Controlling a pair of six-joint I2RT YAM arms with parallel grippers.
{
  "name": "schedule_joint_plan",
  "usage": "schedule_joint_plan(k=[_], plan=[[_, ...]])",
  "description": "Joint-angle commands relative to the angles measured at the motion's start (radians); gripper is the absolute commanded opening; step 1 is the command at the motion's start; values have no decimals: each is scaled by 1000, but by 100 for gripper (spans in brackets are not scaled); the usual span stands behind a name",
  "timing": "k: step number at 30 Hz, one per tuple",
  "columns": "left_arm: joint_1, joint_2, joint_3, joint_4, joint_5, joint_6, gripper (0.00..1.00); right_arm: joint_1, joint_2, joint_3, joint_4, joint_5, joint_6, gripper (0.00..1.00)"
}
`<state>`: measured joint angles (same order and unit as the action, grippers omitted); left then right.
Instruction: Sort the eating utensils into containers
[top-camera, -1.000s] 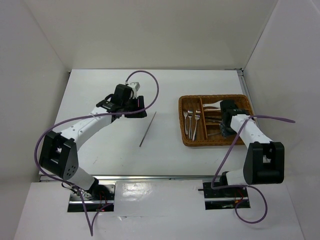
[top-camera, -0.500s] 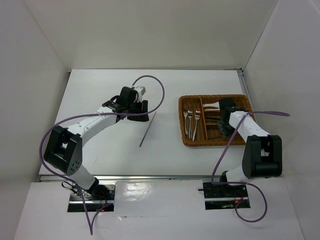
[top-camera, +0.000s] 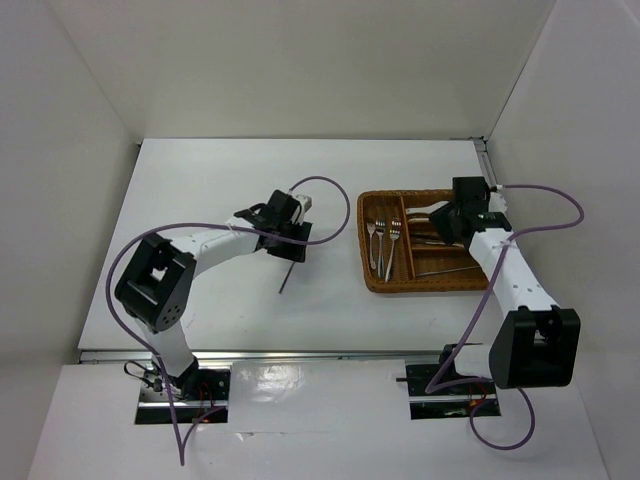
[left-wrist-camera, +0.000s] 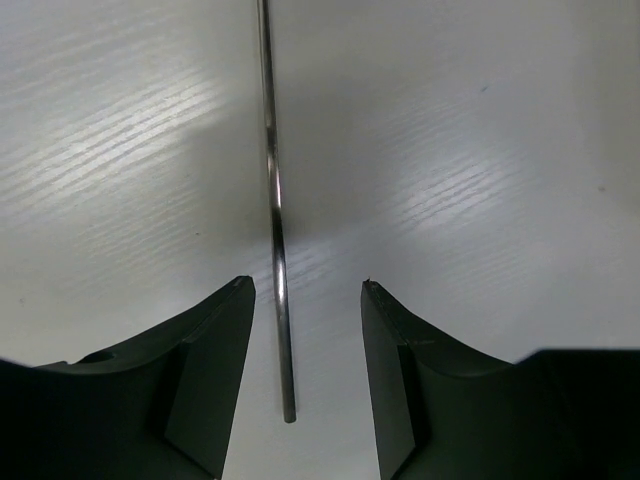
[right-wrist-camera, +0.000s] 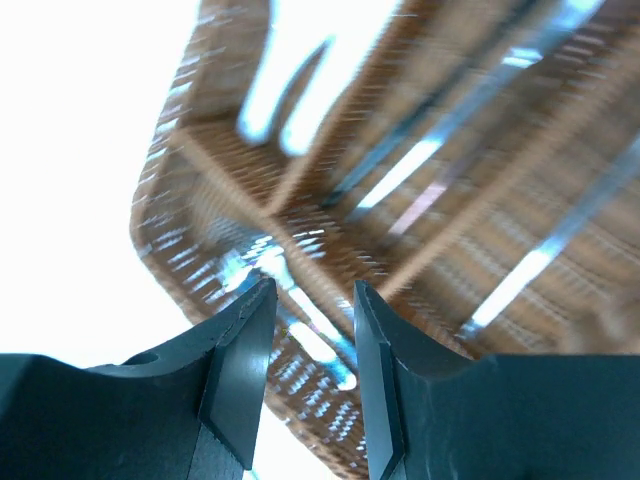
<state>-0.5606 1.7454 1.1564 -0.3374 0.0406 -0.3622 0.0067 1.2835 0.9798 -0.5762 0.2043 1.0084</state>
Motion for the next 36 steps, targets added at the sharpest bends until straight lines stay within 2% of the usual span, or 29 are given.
schedule_joint_plan(k=[1, 10, 17, 21, 24, 27, 30, 34, 36], plan=[[-12, 43, 39, -8, -61, 12, 60, -2, 0, -16, 170, -147, -149, 45], [-30, 137, 68, -17, -133, -26, 54, 32, 56, 43, 200, -201, -260, 45], [-50, 184, 88, -38, -202, -47, 41, 32, 56, 52, 233, -212, -300, 45], [-70, 227, 109, -90, -228, -66, 27, 32, 56, 53, 265, -212, -320, 45], [-81, 259, 120, -106, -255, -75, 26, 32, 47, 40, 308, -256, -352, 45], [-81, 270, 129, -117, -275, -115, 21, 32, 62, 20, 396, -414, -454, 45], [-81, 279, 159, -155, -275, -176, 17, 42, 117, 48, 406, -551, -510, 45], [-6, 168, 224, -176, -197, -267, 17, 120, 142, 48, 473, -673, -632, 47], [14, 108, 233, -129, -164, -302, 17, 202, 142, 34, 502, -674, -681, 51]])
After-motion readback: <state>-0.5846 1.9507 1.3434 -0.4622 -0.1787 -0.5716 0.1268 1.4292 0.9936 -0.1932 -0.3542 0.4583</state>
